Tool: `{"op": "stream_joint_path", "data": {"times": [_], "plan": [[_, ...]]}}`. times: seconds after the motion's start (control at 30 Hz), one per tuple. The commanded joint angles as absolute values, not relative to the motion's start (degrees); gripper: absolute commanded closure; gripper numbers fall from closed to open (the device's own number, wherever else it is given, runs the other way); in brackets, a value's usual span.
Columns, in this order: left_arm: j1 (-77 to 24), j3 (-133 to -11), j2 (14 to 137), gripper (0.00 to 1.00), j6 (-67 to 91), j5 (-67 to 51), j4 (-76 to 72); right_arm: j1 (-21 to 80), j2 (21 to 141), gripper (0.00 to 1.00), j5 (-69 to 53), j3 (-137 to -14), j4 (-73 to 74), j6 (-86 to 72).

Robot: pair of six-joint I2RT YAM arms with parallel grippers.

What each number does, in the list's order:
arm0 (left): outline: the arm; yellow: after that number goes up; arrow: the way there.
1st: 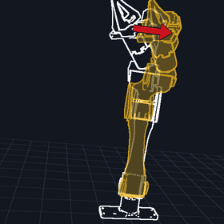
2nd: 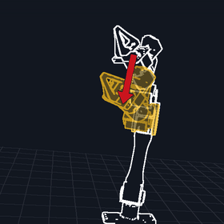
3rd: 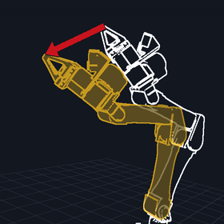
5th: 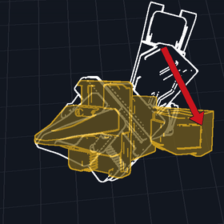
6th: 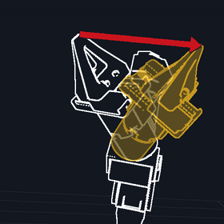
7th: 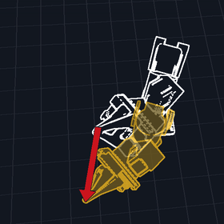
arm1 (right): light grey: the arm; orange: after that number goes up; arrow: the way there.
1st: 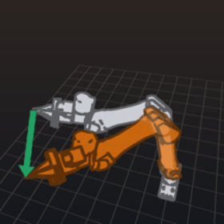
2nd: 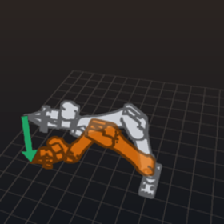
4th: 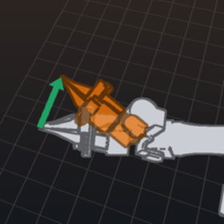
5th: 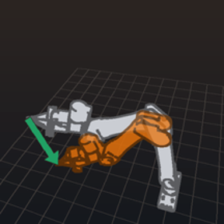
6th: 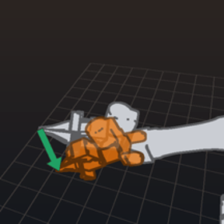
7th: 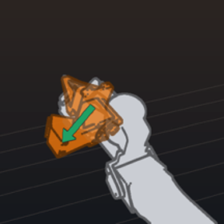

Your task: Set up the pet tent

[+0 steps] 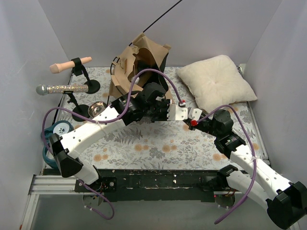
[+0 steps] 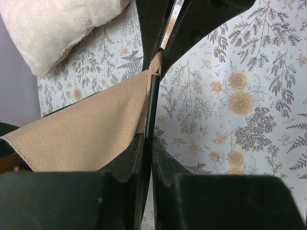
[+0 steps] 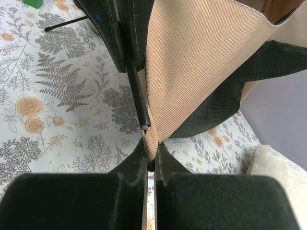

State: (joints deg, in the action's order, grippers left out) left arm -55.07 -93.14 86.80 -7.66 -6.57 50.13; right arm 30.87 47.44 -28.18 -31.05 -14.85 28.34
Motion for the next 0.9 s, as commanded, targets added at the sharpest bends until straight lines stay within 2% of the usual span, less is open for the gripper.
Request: {"op": "stream_joint_path", "data": {"times": [0.0,0.87], "plan": [[-50.01,-91.85,86.22,1.0,-8.09,8.79,53.44,30.41,44.82,0.99,-30.32,-30.94,-14.68,25.93],[-50.01,-87.28,82.97,1.0,-11.86,9.14,50.36,30.41,46.05,0.99,-31.82,-31.55,-15.64,19.95]]}}
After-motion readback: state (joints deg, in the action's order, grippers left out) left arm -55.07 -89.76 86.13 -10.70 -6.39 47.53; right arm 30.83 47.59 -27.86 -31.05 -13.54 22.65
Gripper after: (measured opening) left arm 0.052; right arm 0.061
